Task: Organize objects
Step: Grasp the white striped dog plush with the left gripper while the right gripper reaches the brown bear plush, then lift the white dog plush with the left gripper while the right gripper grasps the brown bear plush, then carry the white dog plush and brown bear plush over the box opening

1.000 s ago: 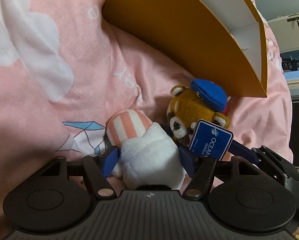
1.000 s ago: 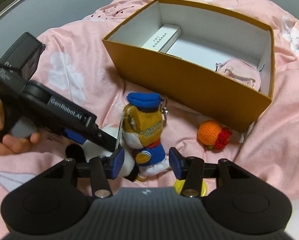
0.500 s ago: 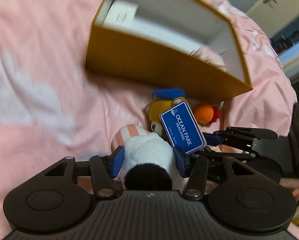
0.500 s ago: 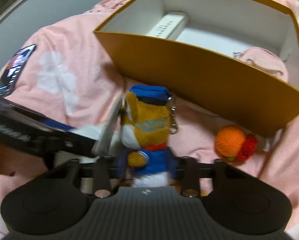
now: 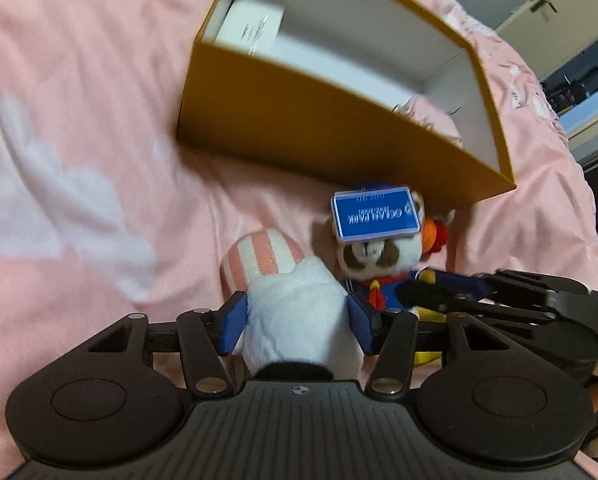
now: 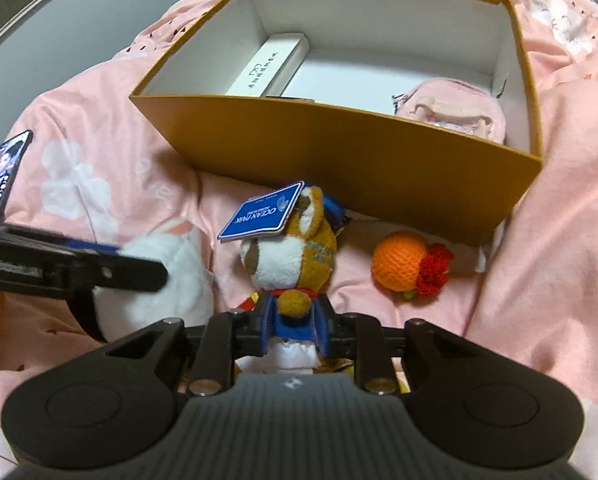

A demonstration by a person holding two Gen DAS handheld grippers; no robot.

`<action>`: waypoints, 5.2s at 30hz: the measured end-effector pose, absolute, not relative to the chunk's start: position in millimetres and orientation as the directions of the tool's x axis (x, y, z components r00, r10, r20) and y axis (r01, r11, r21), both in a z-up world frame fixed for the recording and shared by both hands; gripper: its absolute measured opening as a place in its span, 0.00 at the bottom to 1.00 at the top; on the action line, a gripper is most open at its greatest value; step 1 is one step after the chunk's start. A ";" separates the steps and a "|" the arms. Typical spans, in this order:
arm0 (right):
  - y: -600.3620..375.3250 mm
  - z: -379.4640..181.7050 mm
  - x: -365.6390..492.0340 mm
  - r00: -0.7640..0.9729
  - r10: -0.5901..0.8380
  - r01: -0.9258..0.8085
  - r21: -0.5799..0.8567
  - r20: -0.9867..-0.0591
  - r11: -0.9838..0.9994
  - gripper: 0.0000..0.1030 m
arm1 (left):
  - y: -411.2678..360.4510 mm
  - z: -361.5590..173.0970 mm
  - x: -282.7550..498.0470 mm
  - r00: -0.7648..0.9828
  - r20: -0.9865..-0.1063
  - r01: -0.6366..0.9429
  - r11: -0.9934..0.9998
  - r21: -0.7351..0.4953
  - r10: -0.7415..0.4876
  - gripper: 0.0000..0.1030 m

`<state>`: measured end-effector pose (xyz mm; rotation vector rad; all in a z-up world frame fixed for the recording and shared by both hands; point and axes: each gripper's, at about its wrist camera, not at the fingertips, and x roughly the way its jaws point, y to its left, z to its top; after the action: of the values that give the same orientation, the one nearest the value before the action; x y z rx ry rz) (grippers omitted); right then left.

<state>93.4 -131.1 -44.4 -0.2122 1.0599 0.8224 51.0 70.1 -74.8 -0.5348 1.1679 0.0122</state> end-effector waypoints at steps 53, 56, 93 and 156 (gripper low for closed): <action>-83.9 -11.0 60.9 0.127 0.596 -0.905 0.154 -0.793 0.398 0.16 | 100.1 -5.7 38.3 0.671 -0.724 -0.178 0.914 -0.365 -0.158 0.18; -85.7 1.4 58.8 0.044 0.624 -0.909 0.228 -0.780 0.349 0.15 | 97.9 -4.4 26.8 0.649 -0.745 -0.153 0.932 -0.328 -0.156 0.25; -116.2 -59.1 100.9 0.215 0.489 -0.763 0.167 -0.846 0.624 0.40 | 72.4 -97.2 65.5 0.438 -0.859 -0.235 0.888 -0.394 -0.265 0.79; -95.3 40.6 226.8 0.476 0.607 -0.593 0.278 -0.636 0.756 0.30 | 103.1 0.3 193.3 0.686 -0.722 -0.203 0.930 -0.306 -0.088 0.68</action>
<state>226.8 -95.3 40.6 0.0204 0.7863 0.7332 193.3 103.1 0.3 -0.3813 0.8177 0.0661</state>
